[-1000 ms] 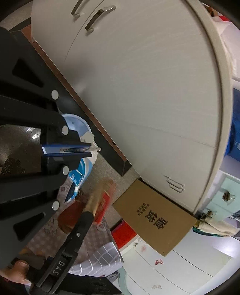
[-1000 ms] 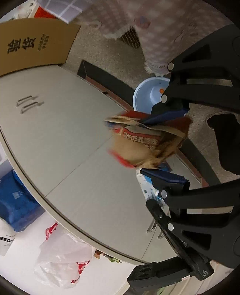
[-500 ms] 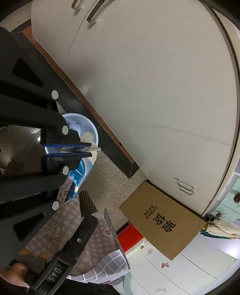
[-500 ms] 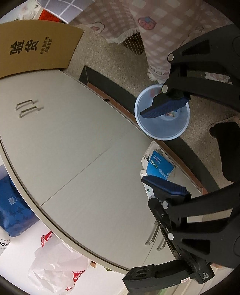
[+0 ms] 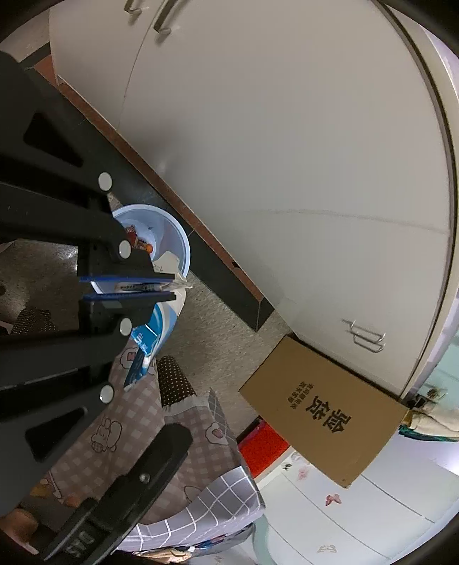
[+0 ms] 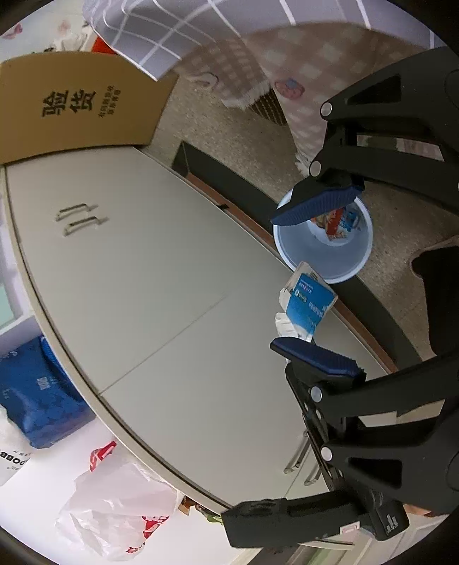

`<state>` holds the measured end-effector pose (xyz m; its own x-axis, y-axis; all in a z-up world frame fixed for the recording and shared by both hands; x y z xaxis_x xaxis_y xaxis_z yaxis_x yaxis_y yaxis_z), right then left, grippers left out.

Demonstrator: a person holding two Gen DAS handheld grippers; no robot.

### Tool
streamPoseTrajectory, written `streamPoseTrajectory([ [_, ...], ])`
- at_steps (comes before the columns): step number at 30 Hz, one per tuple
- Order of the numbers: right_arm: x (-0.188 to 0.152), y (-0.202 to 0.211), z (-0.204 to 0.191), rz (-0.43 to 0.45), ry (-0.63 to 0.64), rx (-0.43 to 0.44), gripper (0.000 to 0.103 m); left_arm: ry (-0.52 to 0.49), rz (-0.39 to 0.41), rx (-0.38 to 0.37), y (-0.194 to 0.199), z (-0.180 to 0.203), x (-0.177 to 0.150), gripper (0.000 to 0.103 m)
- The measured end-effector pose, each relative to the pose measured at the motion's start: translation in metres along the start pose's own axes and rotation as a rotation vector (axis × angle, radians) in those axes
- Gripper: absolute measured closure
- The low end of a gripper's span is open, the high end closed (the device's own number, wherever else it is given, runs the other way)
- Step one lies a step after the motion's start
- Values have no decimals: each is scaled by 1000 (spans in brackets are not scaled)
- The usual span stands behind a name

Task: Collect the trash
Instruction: 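Open both tools over the wastebasket to drop the bag and packet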

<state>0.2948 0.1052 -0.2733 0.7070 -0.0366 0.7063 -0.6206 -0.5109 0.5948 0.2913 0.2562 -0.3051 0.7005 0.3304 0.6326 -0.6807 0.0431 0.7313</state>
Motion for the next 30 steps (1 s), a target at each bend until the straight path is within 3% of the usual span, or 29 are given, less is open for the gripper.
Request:
streamPoseTrajectory([
  [10,14,21,15,73,-49,-13,38,7,-15,-22,-10,26,18,94],
  [12,16,26,17,83,-62,-12,37,17,-17,-16,-9,28,19,74],
  [13,17,27,17,86,-65,-11,37,20,-16,-10,-7,28,19,50],
  [14,18,29,17,89,-67,-10,37,22,-6,4,-4,29,19,44],
  [23,27,53,18,124,-80,-4,37,27,27,2,28,41,22,44],
  [30,40,95,22,191,-93,9,36,18,99,-21,71,67,29,44],
])
Point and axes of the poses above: each gripper's, at about its wrist camera, not at the fingertips, and y roughly against the way its jaws point, z to its right, x to its top, the point moved 5 cm from there along -y, roughly the way its jaws point, and after that the axes turned 11 degrees about z, right-handed, at the moved point
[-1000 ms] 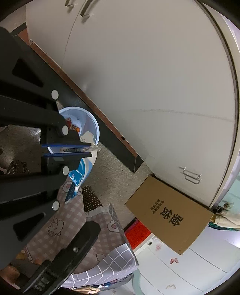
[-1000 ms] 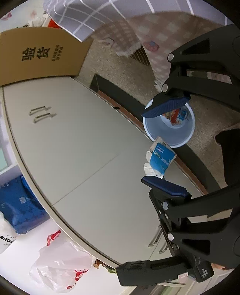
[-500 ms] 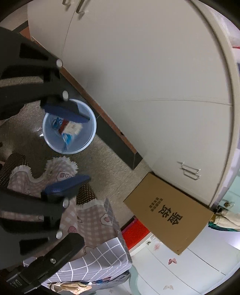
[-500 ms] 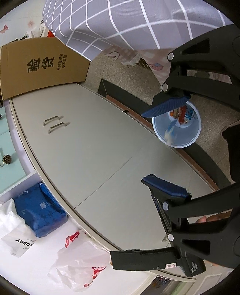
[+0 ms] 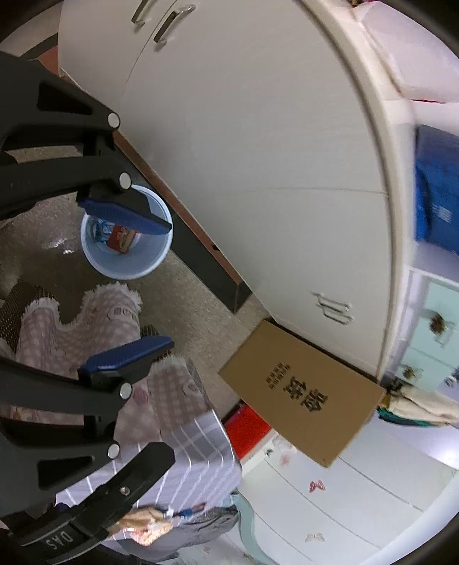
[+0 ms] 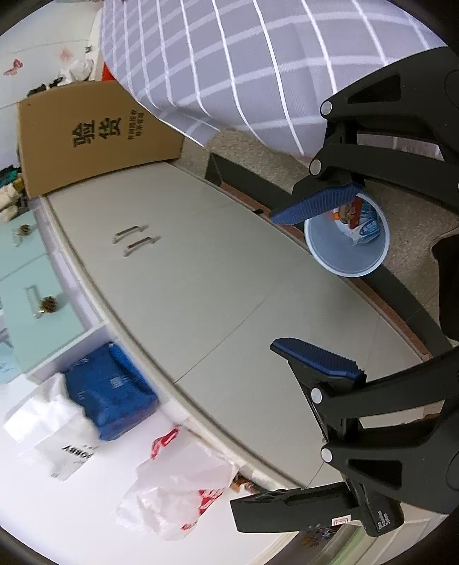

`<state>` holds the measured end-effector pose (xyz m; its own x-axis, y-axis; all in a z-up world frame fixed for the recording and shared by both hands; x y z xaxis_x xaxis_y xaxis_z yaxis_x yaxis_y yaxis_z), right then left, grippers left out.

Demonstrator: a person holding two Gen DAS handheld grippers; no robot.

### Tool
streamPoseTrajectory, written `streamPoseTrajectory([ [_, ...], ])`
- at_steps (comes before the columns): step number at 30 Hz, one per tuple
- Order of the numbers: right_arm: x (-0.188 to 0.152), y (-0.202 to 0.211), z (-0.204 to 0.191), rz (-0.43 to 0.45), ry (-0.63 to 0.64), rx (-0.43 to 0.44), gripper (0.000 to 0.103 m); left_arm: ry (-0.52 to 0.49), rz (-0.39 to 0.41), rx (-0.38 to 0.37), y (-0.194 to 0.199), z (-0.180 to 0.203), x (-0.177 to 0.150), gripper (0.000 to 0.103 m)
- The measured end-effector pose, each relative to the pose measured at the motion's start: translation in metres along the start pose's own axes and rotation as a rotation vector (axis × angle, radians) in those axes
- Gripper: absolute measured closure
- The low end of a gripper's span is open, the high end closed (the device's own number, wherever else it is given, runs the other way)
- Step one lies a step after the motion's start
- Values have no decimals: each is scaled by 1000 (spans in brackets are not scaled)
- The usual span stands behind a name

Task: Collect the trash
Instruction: 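Move both open tools back up to the table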

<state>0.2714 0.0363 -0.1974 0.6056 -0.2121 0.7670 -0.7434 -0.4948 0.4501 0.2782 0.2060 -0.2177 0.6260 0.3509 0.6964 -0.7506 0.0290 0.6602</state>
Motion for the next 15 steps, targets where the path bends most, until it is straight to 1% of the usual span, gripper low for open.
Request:
streamPoseTrajectory([
  [4,18,35,13,55,-20,-24,36,-24,42,-44,25,34,6,44],
  [7,31,66,34,102,-36,-60,35,-69,58,-77,37,67,5,43],
  [8,34,75,40,115,-38,-75,35,-91,61,-94,40,84,2,43],
  [13,47,138,100,199,-87,-186,35,-174,50,-173,46,155,-15,43],
  [15,49,159,122,230,-100,-234,35,-230,36,-215,45,192,-27,43],
])
Point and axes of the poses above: each gripper's, at about its wrist camera, not at the fingertips, and y roughly against the way its jaws point, z to its right, x to its top, the point moved 5 cm from there along -y, roughly the way its jaws point, and after that the axes turned 11 degrees about z, right-handed, at the moved point
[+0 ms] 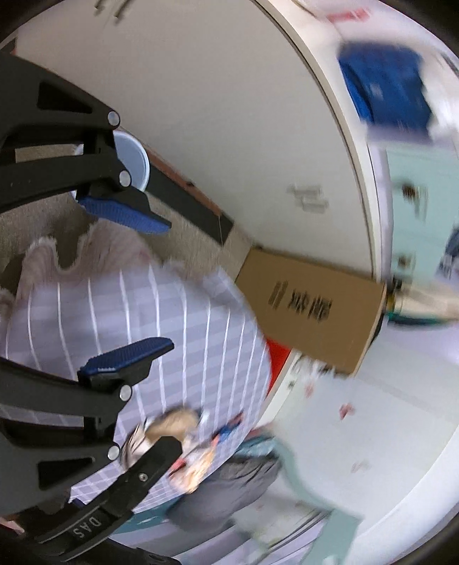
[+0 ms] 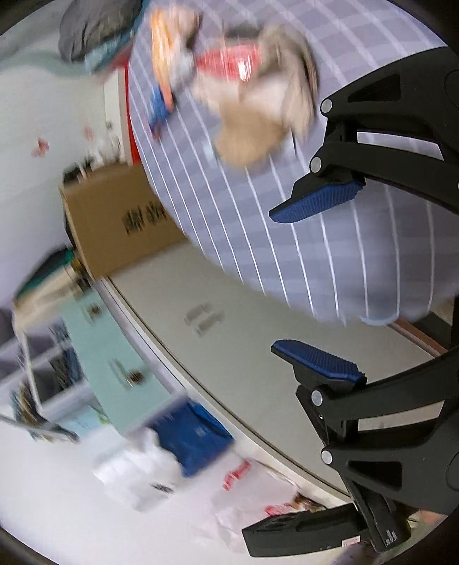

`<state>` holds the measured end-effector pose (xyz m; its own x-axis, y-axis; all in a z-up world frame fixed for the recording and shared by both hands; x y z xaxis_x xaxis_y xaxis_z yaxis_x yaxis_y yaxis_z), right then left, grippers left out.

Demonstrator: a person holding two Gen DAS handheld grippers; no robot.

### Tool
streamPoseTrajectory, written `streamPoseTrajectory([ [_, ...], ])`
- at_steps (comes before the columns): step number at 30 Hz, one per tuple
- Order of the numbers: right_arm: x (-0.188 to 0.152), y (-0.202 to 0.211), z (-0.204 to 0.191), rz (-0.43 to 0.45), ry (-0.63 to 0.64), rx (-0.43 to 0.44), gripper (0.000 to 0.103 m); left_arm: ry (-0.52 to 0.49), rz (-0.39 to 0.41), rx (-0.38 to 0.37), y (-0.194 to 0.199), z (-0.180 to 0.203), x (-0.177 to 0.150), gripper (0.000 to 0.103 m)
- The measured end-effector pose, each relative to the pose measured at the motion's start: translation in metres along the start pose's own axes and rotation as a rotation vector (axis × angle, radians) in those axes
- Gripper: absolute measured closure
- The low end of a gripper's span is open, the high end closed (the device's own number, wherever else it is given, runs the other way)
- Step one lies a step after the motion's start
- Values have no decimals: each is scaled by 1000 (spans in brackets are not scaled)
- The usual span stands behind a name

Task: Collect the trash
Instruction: 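Move both open tools back up to the table, then grasp the red wrapper with the right tool while the left tool grasps the tan crumpled paper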

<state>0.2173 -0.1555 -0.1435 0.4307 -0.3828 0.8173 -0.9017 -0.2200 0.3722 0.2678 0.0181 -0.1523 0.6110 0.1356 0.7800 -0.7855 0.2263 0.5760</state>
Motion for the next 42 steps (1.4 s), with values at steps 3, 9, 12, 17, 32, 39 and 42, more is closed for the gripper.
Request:
streamPoseTrajectory([
  [3,13,27,48,58,-30,-83,35,-80,-21,-59,-11,51,-7,43],
  [9,24,50,123,89,-92,-205,35,-188,-83,-178,-39,135,-28,42],
  [12,25,55,148,87,-124,-237,35,-224,-112,-218,-51,167,-38,43],
  [17,30,59,179,82,-142,-264,35,-246,-143,-244,-74,192,-43,54],
  [32,39,0,171,-72,4,-259,41,-219,-79,-233,-78,182,-28,101],
  [39,32,-37,167,-171,78,-286,81,-183,-13,-226,-60,164,-9,101],
  [42,34,-34,165,-152,71,-277,85,-159,14,-236,-51,155,-2,101],
])
Point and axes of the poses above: each gripper's, at about its wrist camera, not at the fingertips, and y roughly against the way its jaws point, z to its right, x to its top, the point moved 5 cm from there along -y, roughly the way its jaws point, and after that the axes turned 11 degrees about z, right-handed, at the moved point
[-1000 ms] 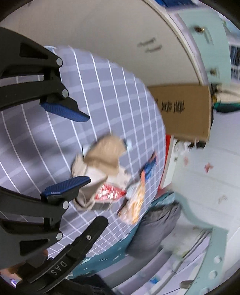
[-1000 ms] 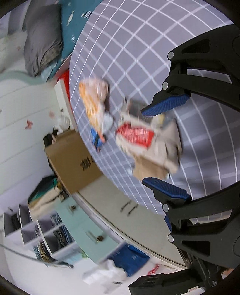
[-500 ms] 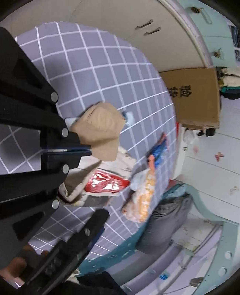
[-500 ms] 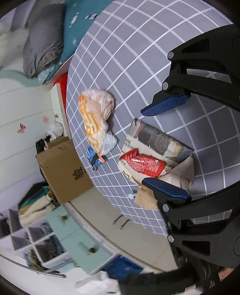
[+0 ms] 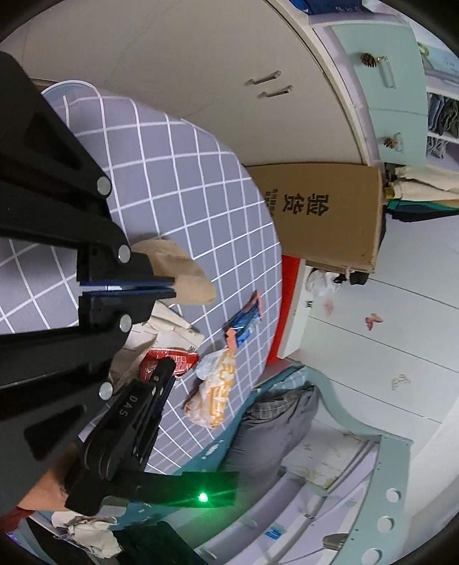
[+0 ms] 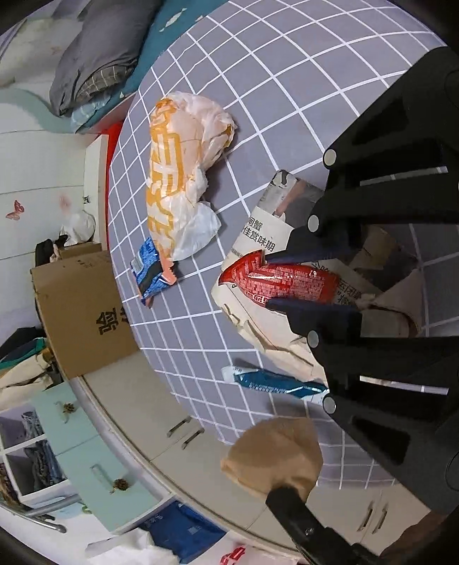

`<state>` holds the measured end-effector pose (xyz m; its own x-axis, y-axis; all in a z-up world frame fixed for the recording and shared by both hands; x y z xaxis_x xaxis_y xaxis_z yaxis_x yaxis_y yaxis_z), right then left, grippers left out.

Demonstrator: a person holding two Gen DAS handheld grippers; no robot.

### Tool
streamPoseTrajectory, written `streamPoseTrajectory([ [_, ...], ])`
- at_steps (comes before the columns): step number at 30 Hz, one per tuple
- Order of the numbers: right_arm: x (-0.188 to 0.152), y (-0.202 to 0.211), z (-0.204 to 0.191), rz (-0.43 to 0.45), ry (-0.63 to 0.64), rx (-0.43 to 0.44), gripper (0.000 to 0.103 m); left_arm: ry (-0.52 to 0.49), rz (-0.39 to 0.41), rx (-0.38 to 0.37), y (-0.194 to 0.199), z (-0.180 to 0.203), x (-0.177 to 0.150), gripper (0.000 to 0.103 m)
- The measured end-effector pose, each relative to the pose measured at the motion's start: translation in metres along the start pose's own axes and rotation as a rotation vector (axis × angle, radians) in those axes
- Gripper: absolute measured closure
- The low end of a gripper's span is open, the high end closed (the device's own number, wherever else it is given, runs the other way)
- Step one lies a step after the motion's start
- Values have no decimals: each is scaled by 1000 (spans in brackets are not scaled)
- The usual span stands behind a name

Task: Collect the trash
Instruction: 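Grasp the red wrapper with the right tool while the left tool grasps the tan crumpled paper, then carry the red wrapper to the wastebasket and open the right tool while the left tool carries the tan paper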

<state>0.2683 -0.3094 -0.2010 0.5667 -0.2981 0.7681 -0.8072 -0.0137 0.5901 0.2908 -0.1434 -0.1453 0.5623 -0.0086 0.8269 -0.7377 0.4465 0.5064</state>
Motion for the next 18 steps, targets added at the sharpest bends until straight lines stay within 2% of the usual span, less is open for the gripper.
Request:
streamPoseTrajectory([
  [4,11,24,-1,104,13,-34,90,40,54,-16,20,-12,9,101],
  [8,22,45,-22,175,36,-4,91,71,93,-8,40,-29,13,101],
  [12,22,51,-55,176,69,63,92,117,105,17,55,-56,12,101],
  [16,16,49,-81,142,34,168,92,151,119,51,70,-84,8,101],
  [18,11,50,-95,135,41,193,93,174,123,66,77,-99,6,101],
])
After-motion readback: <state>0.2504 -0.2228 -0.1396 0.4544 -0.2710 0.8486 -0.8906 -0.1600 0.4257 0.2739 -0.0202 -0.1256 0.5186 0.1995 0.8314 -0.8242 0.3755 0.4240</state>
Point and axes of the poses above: each gripper's, at about its wrist camera, not at the fingertips, and y roughly against the way its jaws point, z to its right, x to its top, the point moved 5 cm from there along -y, roughly the way its jaws point, and after that the axes turned 11 degrees about z, right-handed, at the moved point
